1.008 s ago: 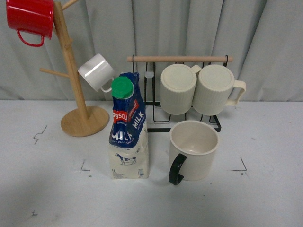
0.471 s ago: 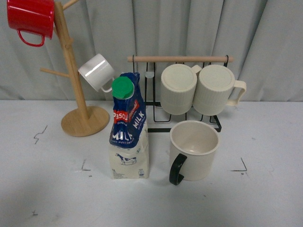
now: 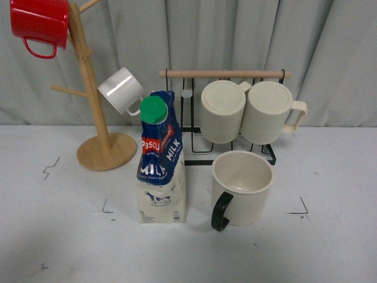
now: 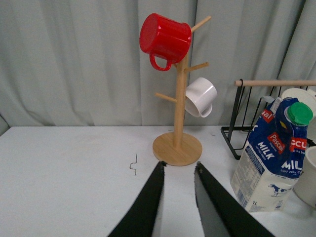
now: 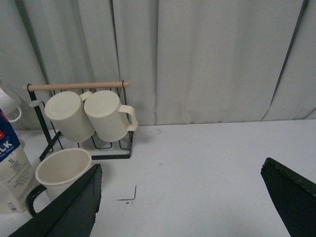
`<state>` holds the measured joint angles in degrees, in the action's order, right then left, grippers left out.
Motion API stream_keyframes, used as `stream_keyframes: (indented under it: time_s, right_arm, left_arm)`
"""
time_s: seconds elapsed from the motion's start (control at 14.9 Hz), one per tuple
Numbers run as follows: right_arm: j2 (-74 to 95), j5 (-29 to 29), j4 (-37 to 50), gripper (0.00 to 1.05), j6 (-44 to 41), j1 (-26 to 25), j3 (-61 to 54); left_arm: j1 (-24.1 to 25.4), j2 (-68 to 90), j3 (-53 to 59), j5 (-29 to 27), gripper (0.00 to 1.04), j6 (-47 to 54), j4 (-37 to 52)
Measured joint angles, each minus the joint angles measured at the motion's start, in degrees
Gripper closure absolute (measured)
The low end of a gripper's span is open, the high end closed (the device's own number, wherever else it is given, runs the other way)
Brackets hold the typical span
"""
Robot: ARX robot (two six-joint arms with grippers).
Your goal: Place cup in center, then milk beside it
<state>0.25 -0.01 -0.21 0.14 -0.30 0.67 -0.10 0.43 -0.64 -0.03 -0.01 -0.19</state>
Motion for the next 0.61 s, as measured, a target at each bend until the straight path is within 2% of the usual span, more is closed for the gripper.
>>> stream_keyframes:
  time_s: [0.4, 0.47, 0.61]
  right_arm:
    - [0.00, 0.00, 0.00, 0.06, 0.00, 0.00, 0.00]
    - [0.00, 0.00, 0.00, 0.06, 0.00, 0.00, 0.00]
    - [0.00, 0.00, 0.00, 0.06, 0.00, 0.00, 0.00]
  left_arm:
    - [0.00, 0.00, 0.00, 0.02, 0.10, 0.00, -0.02]
    - [0.00, 0.00, 0.00, 0.02, 0.06, 0.04, -0.02]
    - [0.00, 0.00, 0.00, 0.02, 0.07, 0.02, -0.02]
